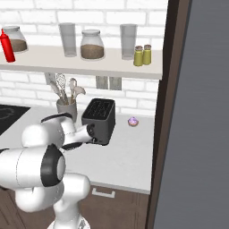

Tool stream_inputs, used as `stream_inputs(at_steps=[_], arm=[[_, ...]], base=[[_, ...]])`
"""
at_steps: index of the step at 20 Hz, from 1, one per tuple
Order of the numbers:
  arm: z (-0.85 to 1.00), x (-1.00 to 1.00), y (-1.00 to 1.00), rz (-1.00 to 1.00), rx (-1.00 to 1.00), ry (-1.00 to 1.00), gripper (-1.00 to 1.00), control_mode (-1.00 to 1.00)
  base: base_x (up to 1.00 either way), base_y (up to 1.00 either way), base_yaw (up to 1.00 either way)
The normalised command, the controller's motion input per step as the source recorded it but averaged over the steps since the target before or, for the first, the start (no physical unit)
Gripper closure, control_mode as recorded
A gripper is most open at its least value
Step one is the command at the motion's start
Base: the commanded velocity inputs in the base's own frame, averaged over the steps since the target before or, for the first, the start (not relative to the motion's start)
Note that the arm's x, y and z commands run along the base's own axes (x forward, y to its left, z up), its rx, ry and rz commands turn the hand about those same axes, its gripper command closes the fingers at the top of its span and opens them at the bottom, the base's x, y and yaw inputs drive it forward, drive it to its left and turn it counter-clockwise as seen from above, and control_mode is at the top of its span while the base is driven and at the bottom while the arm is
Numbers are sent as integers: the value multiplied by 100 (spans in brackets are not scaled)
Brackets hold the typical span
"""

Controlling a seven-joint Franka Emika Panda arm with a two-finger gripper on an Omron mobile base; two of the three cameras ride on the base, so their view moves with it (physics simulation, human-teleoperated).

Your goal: Put the shaker and condiment bottle from the counter next to their counterparts in the cabinet.

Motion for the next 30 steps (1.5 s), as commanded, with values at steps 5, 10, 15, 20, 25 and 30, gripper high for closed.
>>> stream_inputs(at_steps=[5, 10, 15, 20, 25, 30], arm=[[81, -1, 0, 0, 0, -14, 100, -100], [78, -14, 0, -3, 0, -10, 100, -100], [63, -39, 0, -3, 5, -2, 100, -100], [61, -42, 0, -3, 12, 0, 100, -100], [62, -38, 0, -3, 12, 0, 100, -100], [73, -26, 0, -3, 3, -1, 100, -100]], base=[[0, 0, 0], [0, 0, 0], [0, 0, 0], [0, 0, 0], [0, 0, 0], [0, 0, 0]])
